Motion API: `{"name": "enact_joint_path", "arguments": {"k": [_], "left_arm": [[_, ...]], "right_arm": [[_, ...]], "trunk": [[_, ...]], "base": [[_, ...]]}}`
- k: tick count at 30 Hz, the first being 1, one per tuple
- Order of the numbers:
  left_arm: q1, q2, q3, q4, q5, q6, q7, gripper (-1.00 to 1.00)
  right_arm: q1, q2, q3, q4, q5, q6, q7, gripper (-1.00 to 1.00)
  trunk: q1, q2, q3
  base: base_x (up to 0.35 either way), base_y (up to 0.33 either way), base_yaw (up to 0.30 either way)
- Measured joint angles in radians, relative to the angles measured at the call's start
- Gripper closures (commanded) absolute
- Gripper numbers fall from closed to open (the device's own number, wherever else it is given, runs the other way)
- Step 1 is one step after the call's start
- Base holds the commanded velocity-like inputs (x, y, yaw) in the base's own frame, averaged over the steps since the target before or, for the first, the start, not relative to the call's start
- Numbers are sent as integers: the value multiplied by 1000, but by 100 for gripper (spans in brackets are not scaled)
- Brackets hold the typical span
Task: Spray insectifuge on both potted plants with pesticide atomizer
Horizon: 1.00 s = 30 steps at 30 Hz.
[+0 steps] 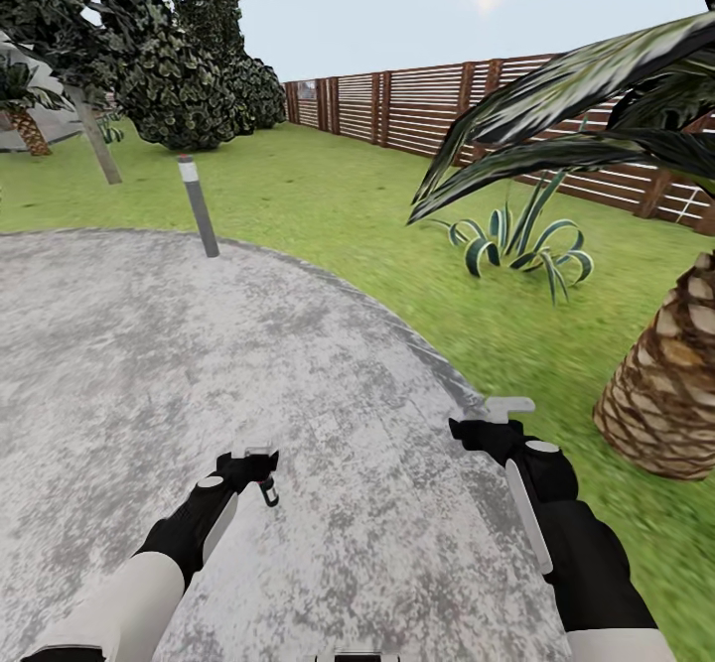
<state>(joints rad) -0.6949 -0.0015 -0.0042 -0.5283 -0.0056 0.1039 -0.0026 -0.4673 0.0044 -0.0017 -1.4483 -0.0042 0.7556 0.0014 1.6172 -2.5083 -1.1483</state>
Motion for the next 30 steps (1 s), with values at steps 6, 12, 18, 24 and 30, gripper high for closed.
{"name": "enact_joint_path", "arguments": {"k": [6, 12, 18, 24, 30], "left_arm": [[0, 0, 0, 0, 0, -1, 0, -100], [0, 0, 0, 0, 0, -1, 0, -100], [0, 0, 0, 0, 0, -1, 0, -100], [0, 0, 0, 0, 0, -1, 0, -100], [0, 0, 0, 0, -1, 0, 2, -100]], "right_arm": [[0, 0, 0, 0, 0, 0, 0, -100], [0, 0, 0, 0, 1, 0, 0, -100], [0, 0, 0, 0, 1, 0, 0, -100], [0, 0, 0, 0, 0, 0, 0, -100], [0, 0, 0, 0, 0, 0, 0, -100]], "trunk": [[0, 0, 0], [0, 0, 0], [0, 0, 0], [0, 0, 0], [0, 0, 0]], "base": [[-65, 64, 0], [-4, 4, 0], [0, 0, 0], [0, 0, 0], [-72, -1, 0]]}}
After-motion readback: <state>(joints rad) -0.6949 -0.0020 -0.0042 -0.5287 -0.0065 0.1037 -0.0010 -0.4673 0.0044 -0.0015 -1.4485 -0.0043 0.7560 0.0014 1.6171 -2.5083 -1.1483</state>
